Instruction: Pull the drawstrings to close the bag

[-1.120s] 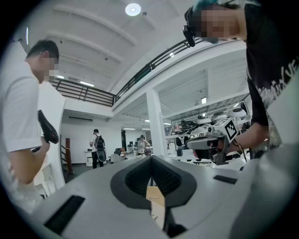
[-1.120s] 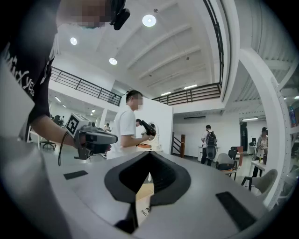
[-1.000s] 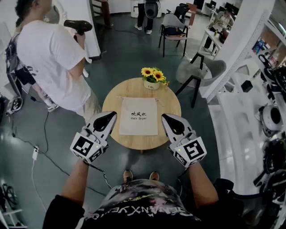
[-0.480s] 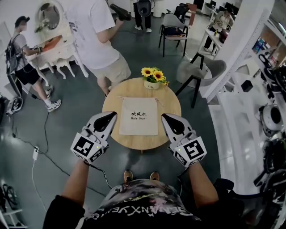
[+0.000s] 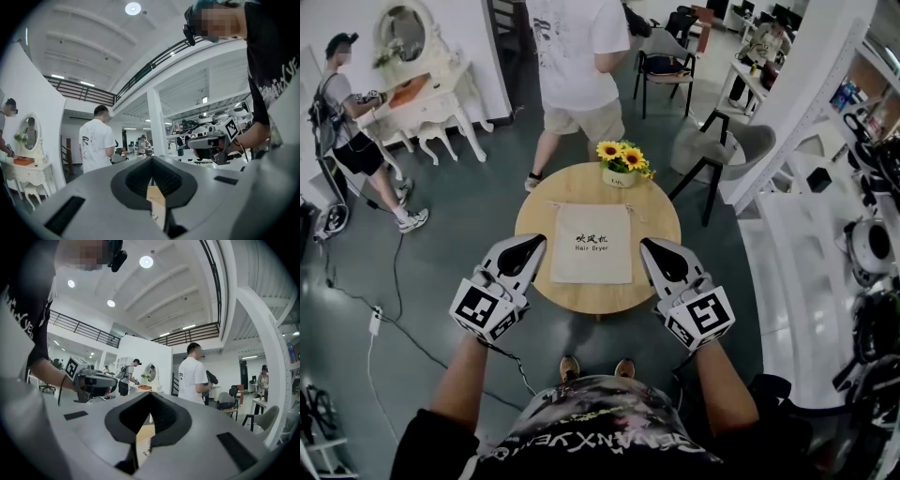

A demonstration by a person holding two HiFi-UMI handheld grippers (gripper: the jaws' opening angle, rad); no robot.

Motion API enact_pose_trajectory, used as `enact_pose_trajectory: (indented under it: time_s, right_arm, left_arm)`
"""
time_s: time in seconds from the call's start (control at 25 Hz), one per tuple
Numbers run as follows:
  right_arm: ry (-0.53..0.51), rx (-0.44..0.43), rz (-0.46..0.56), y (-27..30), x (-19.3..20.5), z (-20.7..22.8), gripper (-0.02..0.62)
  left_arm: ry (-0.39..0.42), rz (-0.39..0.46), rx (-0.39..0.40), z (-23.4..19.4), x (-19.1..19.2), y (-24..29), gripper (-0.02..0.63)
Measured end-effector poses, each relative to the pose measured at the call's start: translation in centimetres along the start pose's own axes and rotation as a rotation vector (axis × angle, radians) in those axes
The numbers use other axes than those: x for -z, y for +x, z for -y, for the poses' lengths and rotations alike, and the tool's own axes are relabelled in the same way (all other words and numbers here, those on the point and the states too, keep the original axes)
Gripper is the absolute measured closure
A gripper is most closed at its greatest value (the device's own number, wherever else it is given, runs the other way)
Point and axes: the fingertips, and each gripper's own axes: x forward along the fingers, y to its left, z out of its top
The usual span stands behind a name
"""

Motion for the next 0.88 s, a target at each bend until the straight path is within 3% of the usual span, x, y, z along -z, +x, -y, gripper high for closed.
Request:
enact_pose_trajectory:
  time_s: [0.88]
  right_arm:
    - [0.008,-0.008,0.009,0.2,0.41,0.05,0.586]
  left_arm:
    - [-0.001,-0.01,-0.008,-0.32,0.57,0.28,0.591]
